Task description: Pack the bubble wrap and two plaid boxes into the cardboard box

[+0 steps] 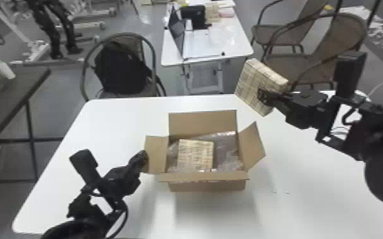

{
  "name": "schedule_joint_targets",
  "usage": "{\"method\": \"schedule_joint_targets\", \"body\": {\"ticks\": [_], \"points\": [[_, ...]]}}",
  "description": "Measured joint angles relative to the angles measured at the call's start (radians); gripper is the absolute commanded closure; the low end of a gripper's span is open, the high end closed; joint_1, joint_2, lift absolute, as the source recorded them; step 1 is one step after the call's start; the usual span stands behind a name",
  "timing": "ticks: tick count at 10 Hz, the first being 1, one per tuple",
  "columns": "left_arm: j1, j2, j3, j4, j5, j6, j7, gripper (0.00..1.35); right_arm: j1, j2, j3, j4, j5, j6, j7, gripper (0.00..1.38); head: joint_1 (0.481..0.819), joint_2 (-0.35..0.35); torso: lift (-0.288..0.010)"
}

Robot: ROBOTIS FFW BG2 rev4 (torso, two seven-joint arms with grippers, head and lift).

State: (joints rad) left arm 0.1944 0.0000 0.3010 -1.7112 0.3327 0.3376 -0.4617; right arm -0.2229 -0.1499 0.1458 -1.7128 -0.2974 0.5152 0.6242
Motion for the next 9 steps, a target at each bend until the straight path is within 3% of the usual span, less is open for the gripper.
{"method": "schedule_joint_targets", "body": {"ticks": [3, 5, 9], "points": [[-0.007, 0.0, -0.005, 0.006, -0.004, 0.001, 0.0, 1.21, -0.168, 0.026, 0.162, 0.278, -0.058, 0.013, 0.223, 0.98, 0.695, 0.318, -0.071], [-0.01, 0.0, -0.008, 0.008, -0.008, 0.002, 0.0, 1.21, -0.228, 0.051, 0.182, 0.432, -0.083, 0.044, 0.308, 0.97, 0.695, 0.331, -0.071], [-0.017, 0.0, -0.014, 0.012, -0.016, 0.003, 0.0, 1.21, -0.301, 0.064, 0.189, 0.557, 0.0, 0.206, 0.454, 0.93, 0.695, 0.33, -0.071]]}}
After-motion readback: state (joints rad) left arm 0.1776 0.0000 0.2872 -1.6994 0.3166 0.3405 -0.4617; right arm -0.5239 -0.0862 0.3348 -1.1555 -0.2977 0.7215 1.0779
